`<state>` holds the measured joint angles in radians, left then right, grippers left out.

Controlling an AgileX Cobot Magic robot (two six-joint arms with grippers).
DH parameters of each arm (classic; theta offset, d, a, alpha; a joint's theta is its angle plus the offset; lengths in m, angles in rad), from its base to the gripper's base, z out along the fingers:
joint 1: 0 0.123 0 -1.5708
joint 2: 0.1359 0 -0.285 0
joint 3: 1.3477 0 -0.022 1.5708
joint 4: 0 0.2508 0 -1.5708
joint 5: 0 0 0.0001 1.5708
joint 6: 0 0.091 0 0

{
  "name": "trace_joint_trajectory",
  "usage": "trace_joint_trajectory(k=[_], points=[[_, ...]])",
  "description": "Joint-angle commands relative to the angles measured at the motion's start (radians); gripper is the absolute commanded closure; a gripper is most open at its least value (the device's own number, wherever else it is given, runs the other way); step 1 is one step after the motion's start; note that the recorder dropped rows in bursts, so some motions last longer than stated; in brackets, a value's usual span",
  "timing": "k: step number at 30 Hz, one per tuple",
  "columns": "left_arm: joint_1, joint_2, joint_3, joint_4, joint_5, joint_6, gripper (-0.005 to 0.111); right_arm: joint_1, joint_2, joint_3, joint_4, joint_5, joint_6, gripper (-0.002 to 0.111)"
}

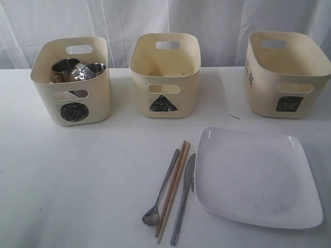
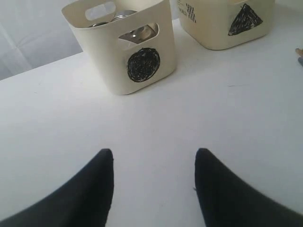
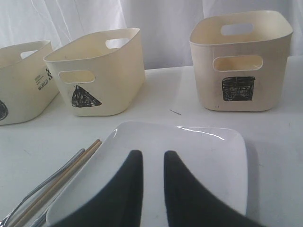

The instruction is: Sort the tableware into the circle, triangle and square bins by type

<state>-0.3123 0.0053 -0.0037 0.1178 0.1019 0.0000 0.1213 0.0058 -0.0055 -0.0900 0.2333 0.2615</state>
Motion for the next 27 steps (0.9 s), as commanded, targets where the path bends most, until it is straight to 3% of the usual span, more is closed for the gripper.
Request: trace_joint_trajectory(k=[1, 16, 27], points=[[-0.003, -0.005, 0.004, -0.011, 0.003, 0.0, 0.05, -0.003, -0.006, 0.006, -0.004, -0.004, 0.003, 0.092], [0.008, -0.005, 0.004, -0.011, 0.003, 0.0, 0.05, -0.003, -0.006, 0.006, -0.004, -0.004, 0.003, 0.092], [0.341, -0.005, 0.004, -0.011, -0.004, 0.0, 0.05, -0.003, -0.006, 0.006, -0.004, -0.004, 0.003, 0.092]])
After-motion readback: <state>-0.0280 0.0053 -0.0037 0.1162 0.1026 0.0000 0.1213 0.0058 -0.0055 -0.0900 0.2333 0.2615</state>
